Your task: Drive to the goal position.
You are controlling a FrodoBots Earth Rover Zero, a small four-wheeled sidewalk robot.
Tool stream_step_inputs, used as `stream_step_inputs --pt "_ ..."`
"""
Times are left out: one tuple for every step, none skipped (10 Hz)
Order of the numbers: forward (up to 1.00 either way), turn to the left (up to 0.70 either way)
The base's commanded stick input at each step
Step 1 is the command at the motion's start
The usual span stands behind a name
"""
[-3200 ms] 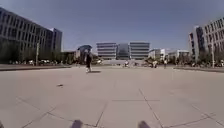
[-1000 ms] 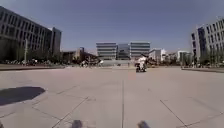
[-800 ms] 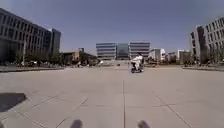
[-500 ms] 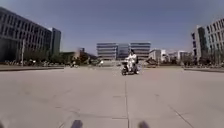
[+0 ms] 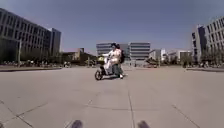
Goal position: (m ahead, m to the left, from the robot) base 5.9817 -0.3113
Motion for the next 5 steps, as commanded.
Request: stream_step_inputs --pt "1.00 -0.04" --pt "1.00 -0.04" --pt "1.00 -0.04" --pt "1.00 -0.03" --pt "1.00 -0.02"
